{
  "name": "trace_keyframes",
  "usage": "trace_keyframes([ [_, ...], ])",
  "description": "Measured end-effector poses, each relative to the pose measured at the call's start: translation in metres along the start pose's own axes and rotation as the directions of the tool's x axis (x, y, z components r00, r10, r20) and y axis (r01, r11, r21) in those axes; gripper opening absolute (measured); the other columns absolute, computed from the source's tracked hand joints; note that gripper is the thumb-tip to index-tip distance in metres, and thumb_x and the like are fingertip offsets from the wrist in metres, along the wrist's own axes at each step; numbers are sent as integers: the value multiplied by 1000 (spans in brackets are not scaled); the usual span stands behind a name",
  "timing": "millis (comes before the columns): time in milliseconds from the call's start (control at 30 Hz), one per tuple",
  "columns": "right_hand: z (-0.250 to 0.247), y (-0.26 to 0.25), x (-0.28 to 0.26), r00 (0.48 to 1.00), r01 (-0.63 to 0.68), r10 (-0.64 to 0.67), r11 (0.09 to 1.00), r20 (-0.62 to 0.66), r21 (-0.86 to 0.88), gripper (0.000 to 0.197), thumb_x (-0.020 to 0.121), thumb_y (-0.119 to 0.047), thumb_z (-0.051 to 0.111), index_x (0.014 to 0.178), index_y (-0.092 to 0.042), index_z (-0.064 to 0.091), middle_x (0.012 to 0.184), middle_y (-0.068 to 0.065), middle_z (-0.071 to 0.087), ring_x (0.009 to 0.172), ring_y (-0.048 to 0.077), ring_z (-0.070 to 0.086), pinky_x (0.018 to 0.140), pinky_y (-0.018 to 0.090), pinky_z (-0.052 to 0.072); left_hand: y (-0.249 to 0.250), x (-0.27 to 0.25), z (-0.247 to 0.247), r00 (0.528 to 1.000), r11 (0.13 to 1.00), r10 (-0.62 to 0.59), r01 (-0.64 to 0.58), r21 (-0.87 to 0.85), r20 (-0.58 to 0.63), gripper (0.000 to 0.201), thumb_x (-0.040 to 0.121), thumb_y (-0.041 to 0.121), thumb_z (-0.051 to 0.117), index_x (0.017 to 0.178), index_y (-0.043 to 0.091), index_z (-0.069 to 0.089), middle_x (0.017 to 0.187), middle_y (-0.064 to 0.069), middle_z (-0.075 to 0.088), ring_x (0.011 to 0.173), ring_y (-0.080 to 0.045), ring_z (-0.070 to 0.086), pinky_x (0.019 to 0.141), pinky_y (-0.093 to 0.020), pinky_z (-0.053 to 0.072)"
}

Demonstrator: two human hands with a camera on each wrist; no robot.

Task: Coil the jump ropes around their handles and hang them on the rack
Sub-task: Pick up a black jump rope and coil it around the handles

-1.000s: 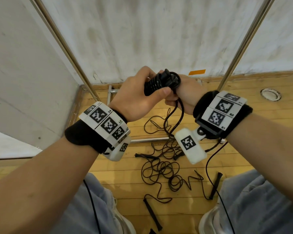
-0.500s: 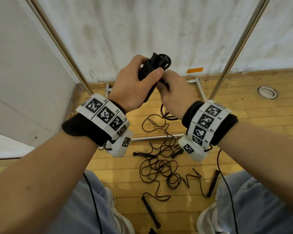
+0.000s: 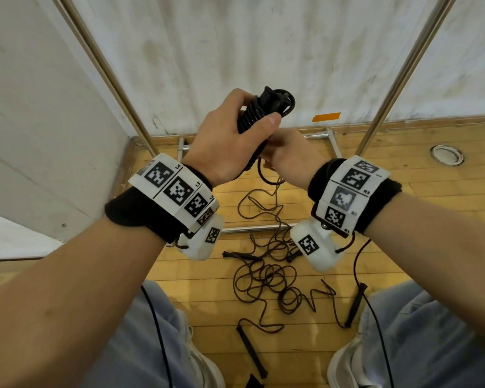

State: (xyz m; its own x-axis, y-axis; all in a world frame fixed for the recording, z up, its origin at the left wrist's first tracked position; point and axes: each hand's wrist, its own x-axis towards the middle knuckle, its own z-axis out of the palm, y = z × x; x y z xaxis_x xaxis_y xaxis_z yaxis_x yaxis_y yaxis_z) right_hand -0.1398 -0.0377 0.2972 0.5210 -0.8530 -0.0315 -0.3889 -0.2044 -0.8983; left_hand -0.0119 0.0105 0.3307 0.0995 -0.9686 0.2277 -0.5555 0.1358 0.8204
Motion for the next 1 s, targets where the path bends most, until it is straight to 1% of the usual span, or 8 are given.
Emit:
trace_keyframes([
  [67, -2, -2, -2, 996, 15, -21, 997, 81, 81, 25, 97, -8, 44, 83, -22, 59, 65, -14, 64, 57, -2, 52, 58, 13, 40, 1, 2, -3, 1000, 1000, 1, -1, -26, -15, 23, 93, 37, 58, 107, 21, 49, 79, -3, 67, 66, -17, 66, 62, -39, 56],
  [133, -2, -2, -3, 991, 45, -53, 997, 121, 69, 25, 99, -12, 41, 87, -24, 59, 70, -11, 67, 69, 8, 57, 68, 18, 41, 0, 4, -6, 999, 1000, -12, 11, -8, -36, 23, 93, 37, 57, 107, 21, 50, 82, -5, 68, 68, -20, 67, 64, -41, 56],
  [200, 0, -2, -3, 993, 36, -42, 998, 109, 60, 24, 101, -16, 37, 90, -25, 57, 68, -2, 61, 73, 23, 52, 74, 31, 39, -4, 7, -8, 998, 999, -16, 18, 33, -63, 22, 93, 38, 57, 107, 23, 50, 81, 0, 67, 67, -11, 66, 63, -32, 56],
  [300, 4, -1, -2, 999, -15, 11, 994, 38, 111, 23, 101, -19, 35, 89, -19, 55, 60, -2, 44, 56, 18, 42, 62, 36, 37, -11, 12, -12, 995, 994, -2, 14, 110, -101, 26, 91, 40, 58, 109, 23, 51, 74, 10, 62, 62, 0, 60, 57, -18, 49],
  [400, 4, 2, -3, 1000, 25, -26, 998, -10, -51, 19, 100, -25, 38, 93, -18, 54, 64, -5, 43, 54, 12, 40, 55, 26, 35, -20, 16, -18, 994, 977, -14, 36, 212, -106, 36, 89, 43, 60, 116, 21, 52, 78, 15, 57, 70, -1, 57, 60, -16, 43],
  [533, -1, 0, -3, 996, 92, -84, 964, 41, -248, 24, 99, -25, 40, 80, -19, 54, 59, -7, 42, 50, 8, 39, 45, 16, 30, -31, 14, -19, 999, 929, -17, 28, 368, -33, 45, 88, 46, 60, 122, 18, 50, 89, 6, 58, 79, -17, 56, 69, -29, 44],
  [800, -15, -8, -5, 988, 67, 37, 766, 147, -639, 35, 99, -34, 38, 65, -28, 42, 67, -1, 51, 57, 13, 47, 50, 28, 31, -46, 18, -24, 989, 840, -142, 95, 534, 49, 51, 87, 50, 60, 128, 26, 44, 104, -3, 63, 89, -25, 60, 80, -40, 52],
  [1000, -14, -14, -7, 971, 153, 39, 659, 236, -736, 27, 98, -32, 40, 76, -20, 51, 67, -1, 51, 58, 13, 48, 49, 27, 31, -55, 20, -19, 974, 746, -203, 90, 659, 96, 46, 87, 49, 60, 123, 25, 45, 106, -5, 65, 79, -24, 56, 68, -35, 49],
])
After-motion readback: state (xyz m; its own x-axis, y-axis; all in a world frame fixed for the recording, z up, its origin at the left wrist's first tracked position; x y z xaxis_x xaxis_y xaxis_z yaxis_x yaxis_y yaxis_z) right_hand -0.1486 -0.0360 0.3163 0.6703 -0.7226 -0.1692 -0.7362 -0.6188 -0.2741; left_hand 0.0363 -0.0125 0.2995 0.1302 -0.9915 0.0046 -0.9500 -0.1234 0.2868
